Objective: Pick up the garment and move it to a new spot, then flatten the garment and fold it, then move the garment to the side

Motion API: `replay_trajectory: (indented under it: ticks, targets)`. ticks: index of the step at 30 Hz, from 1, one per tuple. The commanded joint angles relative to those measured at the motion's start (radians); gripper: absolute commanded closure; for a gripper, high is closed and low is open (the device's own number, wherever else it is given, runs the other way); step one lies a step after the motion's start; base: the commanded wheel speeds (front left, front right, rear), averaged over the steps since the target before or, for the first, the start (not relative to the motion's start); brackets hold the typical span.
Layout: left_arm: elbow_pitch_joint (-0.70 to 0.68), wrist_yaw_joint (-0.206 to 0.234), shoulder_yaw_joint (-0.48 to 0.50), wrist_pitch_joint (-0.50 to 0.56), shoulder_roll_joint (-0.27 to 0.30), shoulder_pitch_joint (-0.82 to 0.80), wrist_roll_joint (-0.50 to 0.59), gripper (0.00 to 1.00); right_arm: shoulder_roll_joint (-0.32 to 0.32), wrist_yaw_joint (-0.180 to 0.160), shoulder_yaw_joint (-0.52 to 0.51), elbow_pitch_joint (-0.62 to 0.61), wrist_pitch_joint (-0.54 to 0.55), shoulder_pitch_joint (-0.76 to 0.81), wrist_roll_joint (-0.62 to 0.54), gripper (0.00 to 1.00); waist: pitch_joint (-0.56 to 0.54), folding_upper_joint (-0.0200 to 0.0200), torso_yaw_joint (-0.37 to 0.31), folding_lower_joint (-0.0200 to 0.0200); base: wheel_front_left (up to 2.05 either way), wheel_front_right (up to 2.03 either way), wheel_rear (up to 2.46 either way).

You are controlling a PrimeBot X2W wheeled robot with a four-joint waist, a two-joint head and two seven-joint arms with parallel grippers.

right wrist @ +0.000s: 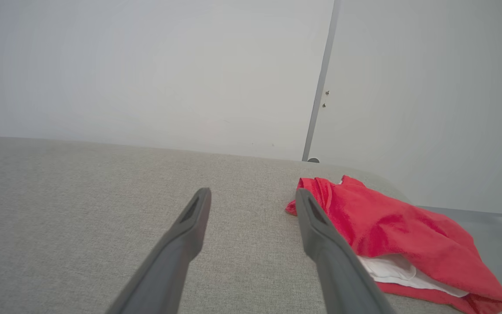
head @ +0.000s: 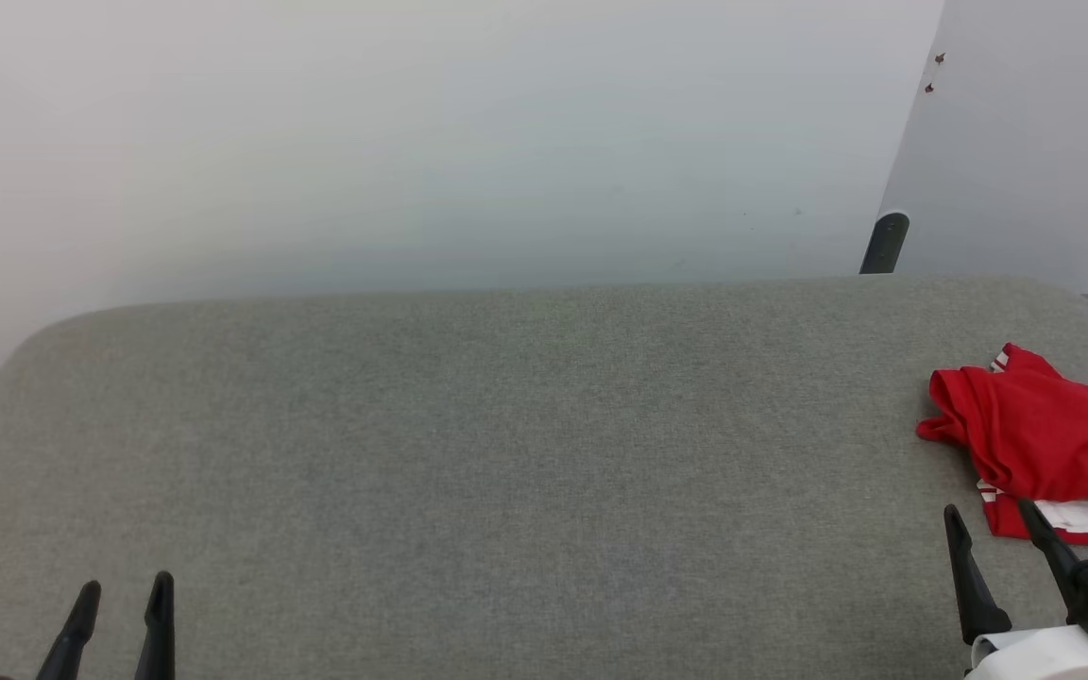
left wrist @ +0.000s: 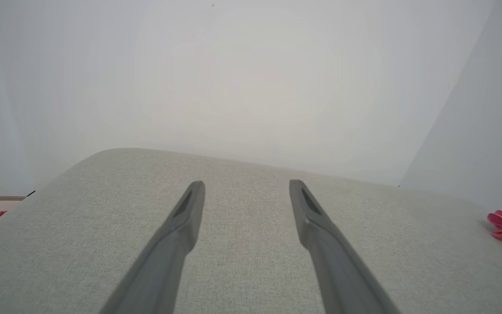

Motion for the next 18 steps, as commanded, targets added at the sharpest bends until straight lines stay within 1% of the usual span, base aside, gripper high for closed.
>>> replay_trajectory:
  ticks: [1, 18]
  targets:
    - [0.0, -0.004, 0.003, 0.001, 0.0, 0.01, 0.006, 0.0, 0.005, -0.001, -0.003, -0.007, 0.0, 0.012, -0.004, 0.0, 0.0, 0.0, -0.001, 0.0, 0.0, 0.0, 0.0]
    - [-0.016, -0.004, 0.002, 0.001, 0.002, 0.009, 0.014, 0.0, 0.024, -0.001, -0.007, -0.064, 0.02, 0.046, -0.014, 0.0, 0.008, 0.0, -0.007, 0.0, 0.0, 0.0, 0.0]
